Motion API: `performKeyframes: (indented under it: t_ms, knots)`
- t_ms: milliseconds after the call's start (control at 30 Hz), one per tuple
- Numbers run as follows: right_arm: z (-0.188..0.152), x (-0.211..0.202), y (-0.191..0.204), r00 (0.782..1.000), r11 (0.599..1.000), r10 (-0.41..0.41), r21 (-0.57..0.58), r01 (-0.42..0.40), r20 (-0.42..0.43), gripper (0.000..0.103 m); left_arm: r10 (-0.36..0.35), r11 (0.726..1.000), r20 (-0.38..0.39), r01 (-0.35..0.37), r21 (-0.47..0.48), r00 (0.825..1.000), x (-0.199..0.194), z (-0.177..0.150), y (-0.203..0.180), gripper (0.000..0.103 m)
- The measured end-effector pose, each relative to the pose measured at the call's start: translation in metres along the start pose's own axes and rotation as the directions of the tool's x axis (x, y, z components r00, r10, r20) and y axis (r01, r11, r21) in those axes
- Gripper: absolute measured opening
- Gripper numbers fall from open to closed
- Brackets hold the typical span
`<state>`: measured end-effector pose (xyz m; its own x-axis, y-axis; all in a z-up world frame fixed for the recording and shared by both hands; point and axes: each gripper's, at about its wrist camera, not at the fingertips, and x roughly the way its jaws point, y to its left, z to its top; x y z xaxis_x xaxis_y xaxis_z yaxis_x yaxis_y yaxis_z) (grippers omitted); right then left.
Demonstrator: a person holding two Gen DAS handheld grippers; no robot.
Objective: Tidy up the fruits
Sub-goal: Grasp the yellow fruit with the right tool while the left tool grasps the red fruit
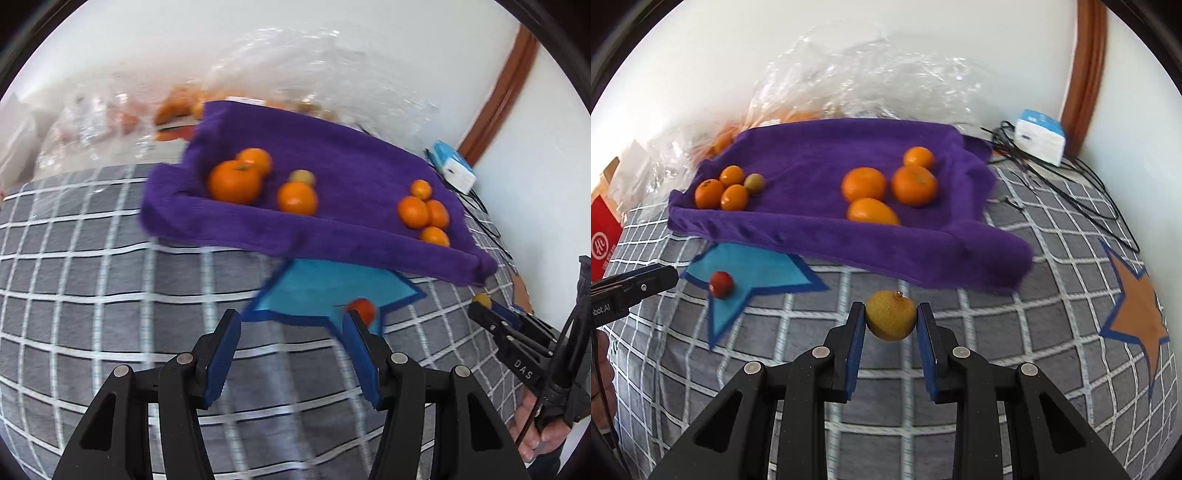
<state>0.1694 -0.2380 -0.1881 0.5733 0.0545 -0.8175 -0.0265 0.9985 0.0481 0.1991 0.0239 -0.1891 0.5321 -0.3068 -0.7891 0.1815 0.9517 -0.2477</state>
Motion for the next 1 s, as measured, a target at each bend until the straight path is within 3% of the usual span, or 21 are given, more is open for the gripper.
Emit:
performKeyframes:
  t_ms: [200,367,567,700,1000]
  knots:
    - [-0.007,0.002,-0.021,1.000,1.000,0.020,0.021,-0.020,-0.001,0.028,-0.030,0.998,-0.010,0.031,0.062,0.999,0.014,0.002,-0.033,0.055]
    - [-0.007,0.005,-0.027,0.999,0.998,0.037,0.041,-0.037,0.003,0.028,0.015,0.997,-0.030,-0.012,0.077,0.999,0.024,0.000,-0.044,0.054]
    - [-0.008,0.006,-0.029,0.999,0.998,0.040,0.047,-0.040,0.004,0.028,0.051,0.995,-0.018,-0.049,0.090,0.999,0.031,-0.002,-0.047,0.024]
    - [-0.009,0.004,-0.031,0.999,0.998,0.038,0.054,-0.038,0.002,0.028,0.022,0.999,-0.029,-0.021,0.045,0.999,0.026,0.001,-0.039,0.023]
    - [-0.002,-0.011,-0.032,0.999,0.996,0.030,0.085,-0.032,0.022,0.028,0.020,1.000,0.021,-0.020,0.016,1.000,-0.007,0.003,-0.025,0.022]
